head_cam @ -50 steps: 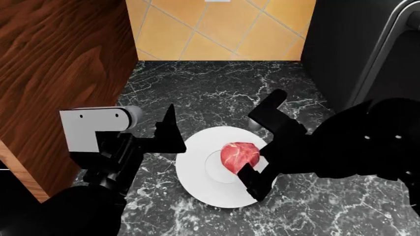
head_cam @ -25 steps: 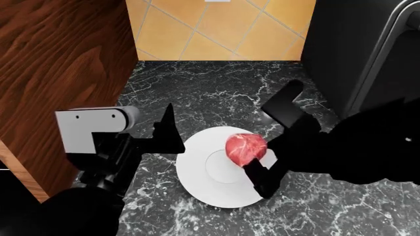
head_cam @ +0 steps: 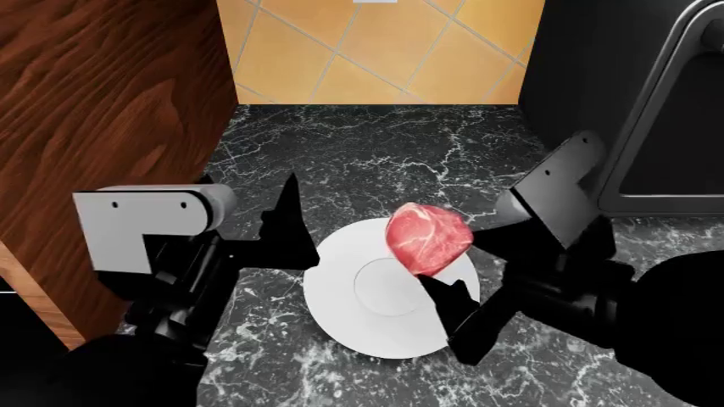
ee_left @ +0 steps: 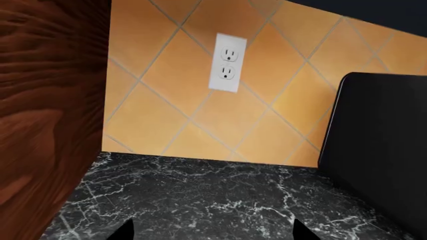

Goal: Place the steak on the rack of the oven.

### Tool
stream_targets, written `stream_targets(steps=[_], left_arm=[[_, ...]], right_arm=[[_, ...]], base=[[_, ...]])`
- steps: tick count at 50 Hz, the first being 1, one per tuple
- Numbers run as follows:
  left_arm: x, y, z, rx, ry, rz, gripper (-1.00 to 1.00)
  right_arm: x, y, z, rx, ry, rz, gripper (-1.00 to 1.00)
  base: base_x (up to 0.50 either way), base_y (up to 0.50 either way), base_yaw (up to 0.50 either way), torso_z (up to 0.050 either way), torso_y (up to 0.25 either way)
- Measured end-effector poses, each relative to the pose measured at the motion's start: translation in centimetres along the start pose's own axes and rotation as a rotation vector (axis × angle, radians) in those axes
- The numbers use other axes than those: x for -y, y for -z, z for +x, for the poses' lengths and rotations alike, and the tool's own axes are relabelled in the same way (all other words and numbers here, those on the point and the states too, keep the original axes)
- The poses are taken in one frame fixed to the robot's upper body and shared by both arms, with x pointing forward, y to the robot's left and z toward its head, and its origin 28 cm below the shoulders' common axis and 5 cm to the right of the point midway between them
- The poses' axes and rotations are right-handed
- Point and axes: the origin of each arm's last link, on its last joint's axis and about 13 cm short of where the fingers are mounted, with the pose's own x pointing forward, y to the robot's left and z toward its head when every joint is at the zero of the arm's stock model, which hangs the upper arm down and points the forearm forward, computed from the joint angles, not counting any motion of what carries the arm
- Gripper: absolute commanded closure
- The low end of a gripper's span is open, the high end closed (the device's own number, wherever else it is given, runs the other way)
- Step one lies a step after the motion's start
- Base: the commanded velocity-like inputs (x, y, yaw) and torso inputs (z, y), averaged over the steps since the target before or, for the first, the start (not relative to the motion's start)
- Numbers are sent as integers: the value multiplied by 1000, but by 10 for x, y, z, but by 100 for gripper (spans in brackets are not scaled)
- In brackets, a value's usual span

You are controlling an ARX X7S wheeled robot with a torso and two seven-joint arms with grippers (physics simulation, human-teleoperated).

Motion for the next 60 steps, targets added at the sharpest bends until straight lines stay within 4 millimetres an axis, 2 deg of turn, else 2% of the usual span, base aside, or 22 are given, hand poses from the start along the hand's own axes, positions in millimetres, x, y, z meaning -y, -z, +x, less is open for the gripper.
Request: stream_targets(steps=[14,25,60], left_arm=[[3,-8,-7,26,1,11,-100],[3,-11,-14,42,0,9,-100],[3,-6,-16,32,2,2,-100]], right_arm=[[-11,7,-19,100,33,17,100],[-17,12,-30,140,59,28,100],[-17,14,-31,153,80,35,100]], base=[[0,0,0,0,0],[-217,40,0,0,1],[-248,26,0,0,0]])
